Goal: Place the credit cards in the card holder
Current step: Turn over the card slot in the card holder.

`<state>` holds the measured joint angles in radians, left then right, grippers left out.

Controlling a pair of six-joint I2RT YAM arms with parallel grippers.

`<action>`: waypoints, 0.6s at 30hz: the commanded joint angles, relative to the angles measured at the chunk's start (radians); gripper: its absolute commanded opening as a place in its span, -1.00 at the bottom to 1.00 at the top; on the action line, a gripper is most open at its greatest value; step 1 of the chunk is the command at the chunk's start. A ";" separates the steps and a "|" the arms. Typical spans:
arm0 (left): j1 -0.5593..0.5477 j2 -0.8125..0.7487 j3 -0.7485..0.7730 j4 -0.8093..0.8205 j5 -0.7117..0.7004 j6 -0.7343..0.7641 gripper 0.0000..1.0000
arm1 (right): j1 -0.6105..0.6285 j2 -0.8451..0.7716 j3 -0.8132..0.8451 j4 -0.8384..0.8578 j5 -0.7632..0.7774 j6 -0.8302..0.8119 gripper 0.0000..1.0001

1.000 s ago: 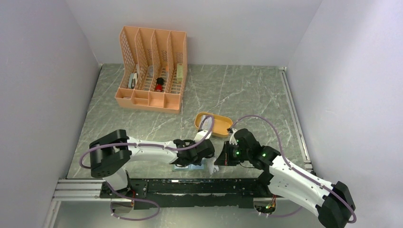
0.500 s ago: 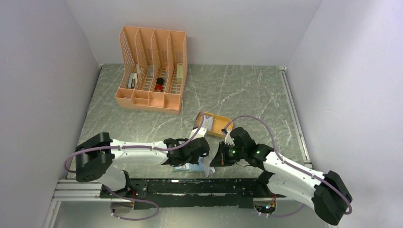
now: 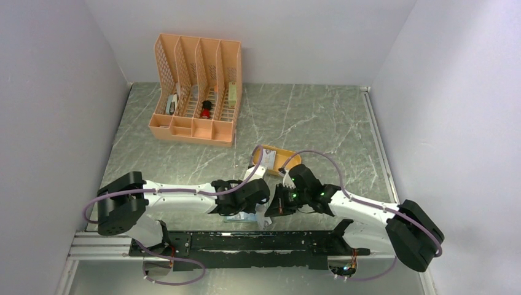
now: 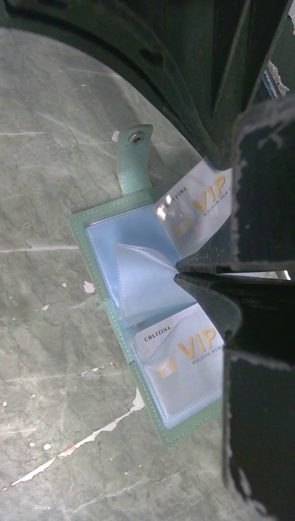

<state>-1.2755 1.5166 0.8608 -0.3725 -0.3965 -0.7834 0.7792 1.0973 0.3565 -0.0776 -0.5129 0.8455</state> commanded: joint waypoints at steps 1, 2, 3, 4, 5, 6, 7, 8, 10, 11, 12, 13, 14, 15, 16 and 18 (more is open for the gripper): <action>-0.001 -0.035 -0.005 -0.012 -0.010 -0.011 -0.79 | 0.026 0.043 0.016 0.073 -0.027 0.006 -1.00; -0.001 -0.038 -0.003 -0.014 -0.010 -0.011 -0.75 | 0.032 0.052 0.020 0.094 -0.028 0.007 -1.00; -0.001 -0.042 -0.003 -0.017 -0.009 -0.010 -0.71 | 0.036 0.061 0.023 0.104 -0.026 0.009 -1.00; -0.001 -0.048 -0.003 -0.021 -0.011 -0.010 -0.65 | 0.041 0.064 0.026 0.109 -0.021 0.014 -1.00; -0.001 -0.053 -0.003 -0.025 -0.012 -0.011 -0.59 | 0.046 0.063 0.027 0.118 -0.016 0.018 -1.00; -0.001 -0.060 -0.003 -0.030 -0.015 -0.012 -0.54 | 0.050 0.061 0.026 0.129 -0.015 0.022 -1.00; -0.001 -0.068 -0.004 -0.034 -0.018 -0.013 -0.48 | 0.051 0.058 0.026 0.139 -0.016 0.028 -1.00; -0.001 -0.075 -0.006 -0.038 -0.021 -0.014 -0.42 | 0.053 0.059 0.028 0.144 -0.015 0.029 -1.00; -0.001 -0.092 -0.010 -0.044 -0.026 -0.015 -0.35 | 0.056 0.062 0.033 0.147 -0.011 0.031 -1.00; -0.001 -0.100 -0.012 -0.047 -0.029 -0.016 -0.32 | 0.058 0.063 0.036 0.147 -0.006 0.033 -1.00; -0.001 -0.106 -0.014 -0.051 -0.030 -0.018 -0.30 | 0.060 0.065 0.037 0.150 -0.003 0.033 -1.00; -0.001 -0.111 -0.015 -0.057 -0.034 -0.020 -0.27 | 0.062 0.066 0.040 0.154 -0.002 0.036 -1.00; -0.001 -0.119 -0.016 -0.064 -0.038 -0.023 -0.25 | 0.065 0.068 0.043 0.158 0.002 0.038 -1.00; -0.001 -0.126 -0.016 -0.073 -0.041 -0.024 -0.24 | 0.067 0.072 0.046 0.160 0.006 0.039 -1.00; -0.001 -0.135 -0.018 -0.079 -0.046 -0.026 -0.22 | 0.071 0.076 0.050 0.162 0.007 0.040 -1.00; -0.001 -0.156 -0.022 -0.098 -0.059 -0.034 -0.19 | 0.077 0.085 0.060 0.166 0.012 0.041 -1.00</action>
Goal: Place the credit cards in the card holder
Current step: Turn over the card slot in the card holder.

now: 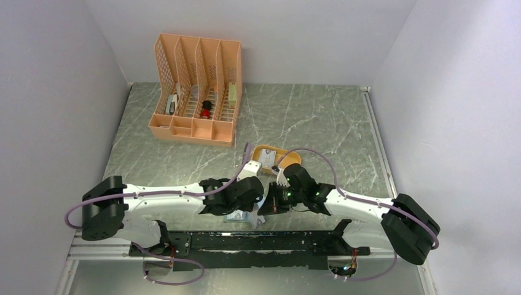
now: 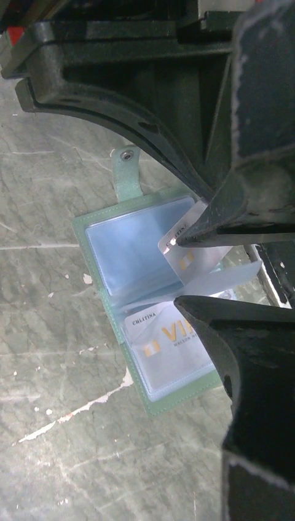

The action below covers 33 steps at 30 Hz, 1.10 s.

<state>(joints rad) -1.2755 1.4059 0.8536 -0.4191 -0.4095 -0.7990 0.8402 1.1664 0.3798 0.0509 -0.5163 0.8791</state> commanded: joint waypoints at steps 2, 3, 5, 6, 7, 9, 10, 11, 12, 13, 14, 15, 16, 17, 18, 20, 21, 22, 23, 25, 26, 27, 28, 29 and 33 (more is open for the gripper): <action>-0.001 -0.074 -0.020 -0.072 -0.063 -0.025 -0.17 | 0.023 0.027 0.049 0.035 0.022 0.005 -1.00; -0.001 -0.090 -0.024 -0.080 -0.071 -0.029 -0.16 | 0.026 0.035 0.057 0.031 0.025 0.003 -1.00; -0.002 -0.121 -0.034 -0.095 -0.085 -0.034 -0.15 | 0.031 0.058 0.069 0.030 0.030 0.000 -1.00; -0.001 -0.136 -0.041 -0.101 -0.091 -0.036 -0.15 | 0.033 0.070 0.073 0.032 0.031 0.001 -1.00; -0.001 -0.154 -0.052 -0.104 -0.095 -0.040 -0.15 | 0.037 0.087 0.080 0.034 0.034 0.001 -1.00; -0.001 -0.177 -0.067 -0.107 -0.099 -0.046 -0.15 | 0.049 0.107 0.090 0.044 0.041 0.004 -1.00; -0.001 -0.185 -0.075 -0.107 -0.101 -0.048 -0.16 | 0.054 0.117 0.096 0.048 0.044 0.004 -1.00; -0.001 -0.191 -0.080 -0.106 -0.103 -0.050 -0.17 | 0.060 0.129 0.102 0.050 0.048 0.004 -1.00; -0.001 -0.195 -0.087 -0.103 -0.101 -0.052 -0.17 | 0.064 0.139 0.106 0.054 0.050 0.005 -1.00; -0.001 -0.197 -0.094 -0.098 -0.101 -0.051 -0.18 | 0.069 0.150 0.112 0.055 0.055 0.006 -1.00; -0.001 -0.195 -0.101 -0.093 -0.101 -0.052 -0.19 | 0.075 0.162 0.119 0.054 0.058 0.005 -1.00; 0.000 -0.191 -0.108 -0.088 -0.099 -0.053 -0.22 | 0.080 0.172 0.125 0.053 0.059 0.005 -1.00; 0.000 -0.184 -0.116 -0.079 -0.099 -0.053 -0.24 | 0.084 0.176 0.128 0.049 0.063 0.004 -1.00; 0.001 -0.175 -0.125 -0.073 -0.102 -0.055 -0.27 | 0.088 0.173 0.131 0.042 0.071 0.005 -1.00; 0.003 -0.164 -0.132 -0.069 -0.103 -0.059 -0.31 | 0.089 0.161 0.131 0.032 0.087 0.006 -1.00; 0.008 -0.143 -0.148 -0.057 -0.099 -0.062 -0.38 | 0.090 0.119 0.126 0.004 0.118 0.009 -1.00; 0.010 -0.134 -0.157 -0.043 -0.097 -0.063 -0.41 | 0.091 0.092 0.125 -0.017 0.136 0.007 -1.00; 0.013 -0.127 -0.169 -0.029 -0.095 -0.063 -0.44 | 0.091 0.065 0.124 -0.043 0.160 0.006 -1.00; 0.020 -0.120 -0.179 -0.018 -0.090 -0.063 -0.46 | 0.091 0.037 0.121 -0.079 0.178 0.006 -1.00; 0.029 -0.103 -0.193 -0.008 -0.088 -0.066 -0.51 | 0.089 -0.013 0.107 -0.119 0.225 0.020 -1.00; 0.032 -0.094 -0.199 -0.008 -0.092 -0.069 -0.54 | 0.087 -0.034 0.095 -0.126 0.244 0.028 -1.00; 0.036 -0.085 -0.204 -0.009 -0.092 -0.074 -0.57 | 0.085 -0.050 0.083 -0.125 0.255 0.037 -1.00; 0.039 -0.079 -0.209 -0.011 -0.089 -0.077 -0.61 | 0.083 -0.059 0.069 -0.119 0.259 0.047 -1.00; 0.041 -0.075 -0.215 -0.012 -0.088 -0.083 -0.65 | 0.080 -0.061 0.058 -0.109 0.258 0.056 -1.00; 0.042 -0.092 -0.232 -0.024 -0.086 -0.101 -0.70 | 0.076 -0.044 0.023 -0.056 0.241 0.095 -1.00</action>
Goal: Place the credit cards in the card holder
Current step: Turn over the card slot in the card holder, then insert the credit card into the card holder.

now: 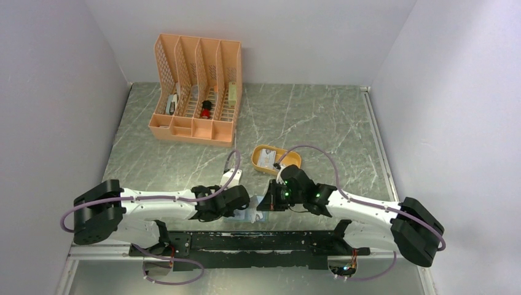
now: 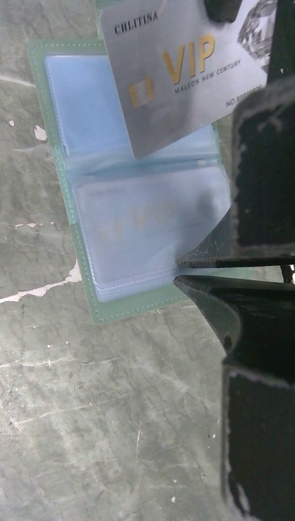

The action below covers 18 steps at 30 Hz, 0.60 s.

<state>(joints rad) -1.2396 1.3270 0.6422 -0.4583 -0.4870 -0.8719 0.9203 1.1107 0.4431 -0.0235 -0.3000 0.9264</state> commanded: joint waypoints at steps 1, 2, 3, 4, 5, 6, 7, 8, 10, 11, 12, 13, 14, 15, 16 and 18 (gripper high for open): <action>0.006 -0.024 -0.024 0.013 -0.009 -0.032 -0.70 | -0.005 0.017 -0.044 0.046 0.021 0.053 -1.00; 0.006 -0.036 -0.027 0.011 -0.011 -0.034 -0.70 | -0.005 0.023 -0.047 0.059 0.018 0.057 -1.00; 0.006 -0.045 -0.030 0.008 -0.010 -0.036 -0.71 | -0.005 0.030 -0.049 0.069 0.016 0.059 -1.00; 0.006 -0.052 -0.030 0.005 -0.010 -0.037 -0.71 | -0.005 0.036 -0.051 0.079 0.013 0.061 -1.00; 0.007 -0.056 -0.030 0.002 -0.009 -0.038 -0.71 | -0.005 0.044 -0.052 0.089 0.007 0.061 -1.00; 0.006 -0.058 -0.030 -0.003 -0.010 -0.040 -0.72 | -0.005 0.051 -0.051 0.099 0.001 0.061 -1.00; 0.007 -0.060 -0.029 -0.008 -0.010 -0.045 -0.72 | -0.005 0.057 -0.050 0.106 -0.003 0.061 -1.00; 0.006 -0.061 -0.029 -0.013 -0.009 -0.048 -0.72 | -0.005 0.064 -0.049 0.111 -0.006 0.061 -1.00; 0.006 -0.070 -0.029 -0.026 -0.016 -0.061 -0.72 | -0.005 0.075 -0.047 0.120 -0.014 0.060 -1.00; 0.006 -0.077 -0.029 -0.034 -0.019 -0.067 -0.71 | -0.005 0.078 -0.047 0.123 -0.016 0.060 -1.00; 0.006 -0.089 -0.032 -0.041 -0.023 -0.073 -0.71 | -0.005 0.082 -0.048 0.125 -0.017 0.060 -1.00; 0.007 -0.100 -0.035 -0.048 -0.029 -0.079 -0.70 | -0.005 0.084 -0.050 0.129 -0.018 0.061 -1.00; 0.006 -0.113 -0.040 -0.055 -0.036 -0.086 -0.69 | -0.005 0.087 -0.050 0.131 -0.018 0.061 -1.00; 0.006 -0.126 -0.046 -0.061 -0.044 -0.092 -0.68 | -0.005 0.089 -0.052 0.133 -0.019 0.061 -1.00; 0.006 -0.135 -0.052 -0.069 -0.052 -0.099 -0.68 | -0.005 0.092 -0.052 0.134 -0.018 0.061 -1.00; 0.008 -0.152 -0.062 -0.083 -0.066 -0.111 -0.67 | -0.005 0.097 -0.053 0.138 -0.021 0.063 -1.00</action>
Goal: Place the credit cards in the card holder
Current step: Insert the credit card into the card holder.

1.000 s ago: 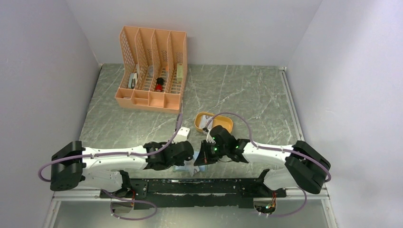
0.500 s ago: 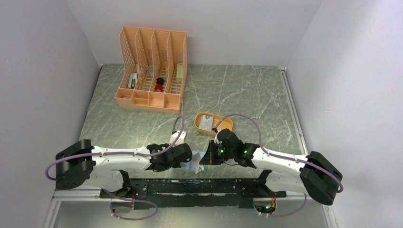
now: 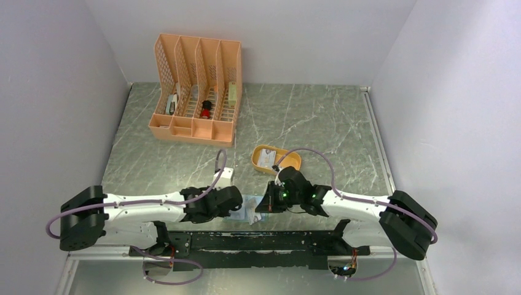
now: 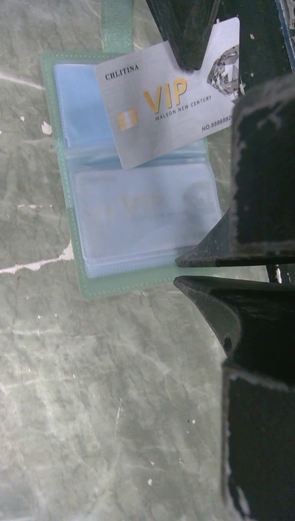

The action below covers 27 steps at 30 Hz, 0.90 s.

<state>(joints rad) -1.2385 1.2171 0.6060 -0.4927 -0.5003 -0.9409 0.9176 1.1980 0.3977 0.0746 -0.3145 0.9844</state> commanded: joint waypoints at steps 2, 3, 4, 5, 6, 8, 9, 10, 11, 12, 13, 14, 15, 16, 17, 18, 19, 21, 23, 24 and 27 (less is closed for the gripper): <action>0.007 -0.052 -0.037 -0.058 -0.059 -0.052 -0.67 | -0.003 0.018 -0.007 0.046 -0.010 0.004 -1.00; 0.007 -0.054 -0.041 -0.062 -0.059 -0.058 -0.67 | -0.002 0.022 -0.007 0.050 -0.013 0.003 -1.00; 0.007 -0.055 -0.048 -0.065 -0.060 -0.063 -0.66 | -0.002 0.028 -0.007 0.054 -0.014 0.004 -1.00; 0.007 -0.056 -0.052 -0.067 -0.060 -0.067 -0.66 | -0.003 0.034 -0.005 0.057 -0.015 0.004 -1.00; 0.007 -0.057 -0.055 -0.069 -0.059 -0.073 -0.66 | -0.002 0.040 -0.004 0.059 -0.019 0.004 -1.00; 0.007 -0.060 -0.064 -0.073 -0.058 -0.082 -0.66 | -0.002 0.045 -0.002 0.058 -0.018 0.006 -1.00; 0.008 -0.063 -0.069 -0.072 -0.057 -0.086 -0.66 | -0.002 0.043 -0.003 0.059 -0.016 0.008 -1.00; 0.008 -0.063 -0.074 -0.072 -0.057 -0.087 -0.66 | -0.003 0.035 -0.005 0.058 -0.011 0.009 -1.00; 0.008 -0.065 -0.078 -0.072 -0.058 -0.090 -0.66 | -0.003 0.023 -0.006 0.052 -0.001 0.010 -1.00; 0.007 -0.064 -0.083 -0.072 -0.057 -0.093 -0.65 | -0.002 0.008 -0.009 0.045 0.009 0.011 -1.00; 0.008 -0.064 -0.086 -0.072 -0.057 -0.096 -0.65 | -0.003 -0.009 -0.009 0.036 0.020 0.010 -1.00; 0.008 -0.061 -0.091 -0.071 -0.057 -0.101 -0.65 | -0.002 -0.024 -0.012 0.022 0.031 0.010 -1.00; 0.008 -0.059 -0.096 -0.069 -0.055 -0.102 -0.65 | -0.003 -0.040 -0.016 0.014 0.041 0.011 -1.00; 0.009 -0.057 -0.101 -0.061 -0.053 -0.104 -0.65 | -0.004 -0.051 -0.018 0.005 0.047 0.012 -1.00; 0.009 -0.054 -0.107 -0.055 -0.047 -0.105 -0.66 | -0.005 -0.057 -0.021 -0.001 0.050 0.011 -1.00; 0.010 -0.052 -0.111 -0.050 -0.043 -0.105 -0.66 | -0.006 -0.058 -0.023 -0.005 0.051 0.011 -1.00; 0.011 -0.050 -0.114 -0.044 -0.040 -0.107 -0.66 | -0.007 -0.056 -0.025 -0.005 0.049 0.011 -1.00; 0.011 -0.044 -0.115 -0.036 -0.035 -0.105 -0.67 | -0.008 -0.048 -0.031 0.003 0.040 0.015 -1.00; 0.011 -0.038 -0.113 -0.034 -0.032 -0.104 -0.67 | -0.008 -0.035 -0.035 0.014 0.035 0.021 -1.00; 0.011 -0.035 -0.111 -0.033 -0.032 -0.102 -0.68 | -0.008 -0.027 -0.036 0.016 0.031 0.022 -1.00; 0.011 -0.034 -0.105 -0.033 -0.032 -0.099 -0.69 | -0.008 -0.009 -0.033 0.031 0.022 0.023 -1.00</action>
<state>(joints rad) -1.2327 1.1774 0.4946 -0.5430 -0.5293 -1.0328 0.9154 1.1694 0.3721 0.0914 -0.2955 0.9966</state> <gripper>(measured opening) 0.162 0.010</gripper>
